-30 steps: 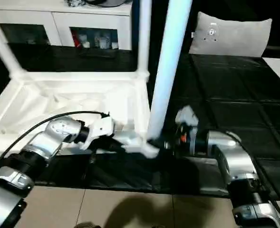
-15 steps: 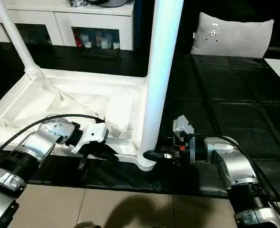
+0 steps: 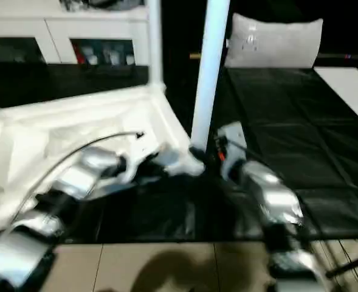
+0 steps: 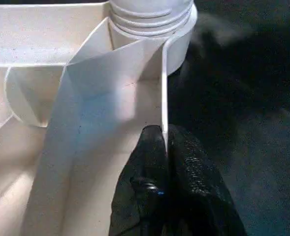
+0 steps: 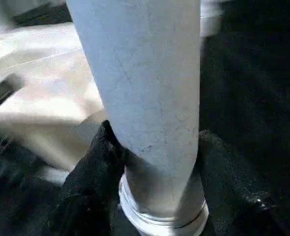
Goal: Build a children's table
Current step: Rotate leg to tighten
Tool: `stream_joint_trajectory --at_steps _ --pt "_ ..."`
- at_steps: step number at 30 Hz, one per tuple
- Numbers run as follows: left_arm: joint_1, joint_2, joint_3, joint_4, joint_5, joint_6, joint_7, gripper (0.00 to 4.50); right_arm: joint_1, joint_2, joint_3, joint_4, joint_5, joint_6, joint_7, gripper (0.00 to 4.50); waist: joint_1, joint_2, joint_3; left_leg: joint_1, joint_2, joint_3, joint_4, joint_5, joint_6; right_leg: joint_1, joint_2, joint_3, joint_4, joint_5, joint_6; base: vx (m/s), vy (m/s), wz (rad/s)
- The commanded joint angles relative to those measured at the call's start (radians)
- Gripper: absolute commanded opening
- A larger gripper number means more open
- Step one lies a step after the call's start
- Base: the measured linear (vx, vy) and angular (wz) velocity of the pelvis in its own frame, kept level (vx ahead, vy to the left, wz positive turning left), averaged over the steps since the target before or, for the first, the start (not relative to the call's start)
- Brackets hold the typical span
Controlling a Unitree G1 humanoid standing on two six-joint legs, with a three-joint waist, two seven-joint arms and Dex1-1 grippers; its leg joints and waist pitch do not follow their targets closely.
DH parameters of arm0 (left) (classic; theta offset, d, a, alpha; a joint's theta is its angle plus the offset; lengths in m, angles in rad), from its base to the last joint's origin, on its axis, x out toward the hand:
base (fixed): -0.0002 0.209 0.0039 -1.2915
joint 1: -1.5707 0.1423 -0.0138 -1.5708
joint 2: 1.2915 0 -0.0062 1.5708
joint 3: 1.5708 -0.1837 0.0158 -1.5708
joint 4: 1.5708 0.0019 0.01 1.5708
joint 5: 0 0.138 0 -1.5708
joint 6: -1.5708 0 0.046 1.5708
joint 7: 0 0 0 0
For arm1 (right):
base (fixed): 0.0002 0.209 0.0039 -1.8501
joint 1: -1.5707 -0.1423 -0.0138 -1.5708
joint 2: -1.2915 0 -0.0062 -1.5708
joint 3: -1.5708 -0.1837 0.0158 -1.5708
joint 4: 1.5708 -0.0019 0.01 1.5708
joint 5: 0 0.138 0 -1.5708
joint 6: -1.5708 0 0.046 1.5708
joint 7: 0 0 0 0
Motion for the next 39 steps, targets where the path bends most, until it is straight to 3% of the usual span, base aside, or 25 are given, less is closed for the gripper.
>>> stream_joint_trajectory --at_steps 1,3,5,8,10,16,17,19,20,21,22,25,29,30,34,35,39 --pt "-0.008 -0.067 0.003 0.003 -0.026 0.016 0.061 0.0 -0.024 0.033 -0.004 0.059 -0.023 -0.003 -0.124 1.96 0.007 -0.009 -0.066 -0.008 0.014 -0.004 -0.059 -0.123 0.02 0.06 -0.068 0.037 -0.086 -0.265 -0.175 0.0 0.0 0.0" --pt "-0.007 -0.085 0.012 0.005 -0.027 0.008 0.089 0.0 -0.03 0.043 -0.009 0.074 -0.021 -0.043 -0.112 1.96 0.006 -0.012 -0.069 -0.01 0.017 -0.003 -0.057 -0.109 0.042 0.062 -0.067 0.038 -0.082 -0.203 -0.186 0.0 0.0 0.0" --pt "-0.003 -0.088 0.011 0.001 -0.027 0.004 0.092 0.0 -0.028 0.046 -0.011 0.068 -0.009 -0.056 -0.084 2.5 0.007 -0.011 -0.069 -0.01 0.018 -0.003 -0.057 -0.1 0.063 0.064 -0.067 0.038 -0.079 -0.164 -0.202 0.0 0.0 0.0" --pt "0.015 -0.075 0.001 -0.026 -0.023 -0.019 0.058 0.0 -0.008 0.048 -0.014 0.02 0.034 -0.047 -0.008 2.66 0.01 -0.011 -0.067 -0.011 0.02 -0.002 -0.058 -0.106 0.082 0.067 -0.069 0.038 -0.08 -0.169 -0.205 0.0 0.0 0.0" --pt "0.018 -0.071 -0.002 -0.028 -0.019 -0.026 0.057 0.0 -0.003 0.044 -0.007 0.013 0.033 -0.044 -0.002 3.04 0.008 -0.009 -0.067 -0.009 0.021 -0.002 -0.058 -0.106 0.08 0.066 -0.069 0.038 -0.081 -0.172 -0.206 0.0 0.0 0.0" --pt "0.05 0.031 -0.046 -0.036 -0.006 -0.155 -0.077 0.0 0.029 -0.079 0.027 0.01 0.013 -0.118 0.154 3.14 0.011 -0.01 -0.066 -0.01 0.021 -0.002 -0.058 -0.119 0.082 0.067 -0.071 0.039 -0.082 -0.197 -0.198 0.0 0.0 0.0" --pt "0.056 0.049 -0.056 -0.043 -0.005 -0.183 -0.107 0.0 0.033 -0.097 0.03 0.01 0.013 -0.124 0.183 3.14 0.01 -0.018 -0.066 -0.01 0.021 -0.001 -0.058 -0.12 0.086 0.067 -0.07 0.038 -0.084 -0.201 -0.196 0.0 0.0 0.0" --pt "0.065 0.073 -0.067 -0.054 -0.005 -0.211 -0.155 0.0 0.04 -0.123 0.031 0.005 0.022 -0.126 0.237 3.27 0.014 -0.012 -0.065 -0.007 0.025 -0.001 -0.058 -0.122 0.086 0.063 -0.072 0.039 -0.083 -0.212 -0.195 0.0 0.0 0.0" --pt "0.067 0.081 -0.071 -0.056 -0.005 -0.217 -0.171 0.0 0.042 -0.133 0.033 0.003 0.025 -0.13 0.259 3.36 0.016 -0.015 -0.064 -0.007 0.024 0.001 -0.058 -0.127 0.087 0.062 -0.07 0.04 -0.083 -0.214 -0.197 0.0 0.0 0.0" --pt "0.071 0.102 -0.083 -0.065 -0.007 -0.233 -0.22 0.0 0.051 -0.159 0.043 -0.011 0.038 -0.123 0.324 3.36 0.018 -0.012 -0.064 -0.006 0.025 -0.001 -0.06 -0.134 0.085 0.062 -0.072 0.039 -0.083 -0.23 -0.194 0.0 0.0 0.0" --pt "0.073 0.112 -0.09 -0.069 -0.008 -0.241 -0.244 0.0 0.056 -0.172 0.048 -0.018 0.044 -0.12 0.359 3.36 0.018 -0.019 -0.064 -0.006 0.026 0.0 -0.06 -0.137 0.086 0.063 -0.072 0.039 -0.083 -0.235 -0.193 0.0 0.0 0.0" --pt "0.071 0.148 -0.115 -0.076 -0.013 -0.271 -0.328 0.0 0.078 -0.23 0.076 -0.038 0.062 -0.127 0.488 3.36 0.035 -0.013 -0.066 -0.002 0.034 0.001 -0.058 -0.117 0.096 0.059 -0.072 0.04 -0.073 -0.162 -0.215 0.0 0.0 0.0" --pt "0.063 0.193 -0.152 -0.061 -0.005 -0.344 -0.438 0.0 0.108 -0.293 0.112 -0.068 0.114 -0.122 0.668 3.36 0.049 -0.011 -0.065 0.0 0.036 0.002 -0.058 -0.13 0.095 0.06 -0.074 0.039 -0.072 -0.157 -0.227 0.0 0.0 0.0" --pt "0.064 0.201 -0.159 -0.063 -0.005 -0.354 -0.462 0.0 0.113 -0.3 0.118 -0.079 0.124 -0.112 0.696 3.1 0.053 -0.011 -0.066 -0.001 0.037 0.002 -0.057 -0.129 0.097 0.062 -0.075 0.039 -0.07 -0.151 -0.224 0.0 0.0 0.0" --pt "0.072 0.226 -0.175 -0.081 -0.013 -0.371 -0.541 0.0 0.129 -0.32 0.138 -0.108 0.146 -0.081 0.777 2.97 0.058 -0.012 -0.065 -0.003 0.037 0.001 -0.058 -0.129 0.093 0.06 -0.076 0.038 -0.071 -0.167 -0.221 0.0 0.0 0.0" --pt "0.074 0.233 -0.179 -0.089 -0.017 -0.376 -0.562 0.0 0.135 -0.328 0.147 -0.114 0.151 -0.079 0.8 2.67 0.061 -0.012 -0.065 -0.002 0.037 0.001 -0.059 -0.129 0.088 0.06 -0.077 0.038 -0.071 -0.181 -0.218 0.0 0.0 0.0" --pt "0.074 0.253 -0.2 -0.087 -0.011 -0.416 -0.609 0.0 0.144 -0.338 0.173 -0.103 0.138 -0.115 0.844 2.41 0.067 -0.012 -0.065 0.0 0.039 0.0 -0.06 -0.136 0.074 0.057 -0.078 0.038 -0.071 -0.195 -0.215 0.0 0.0 0.0"
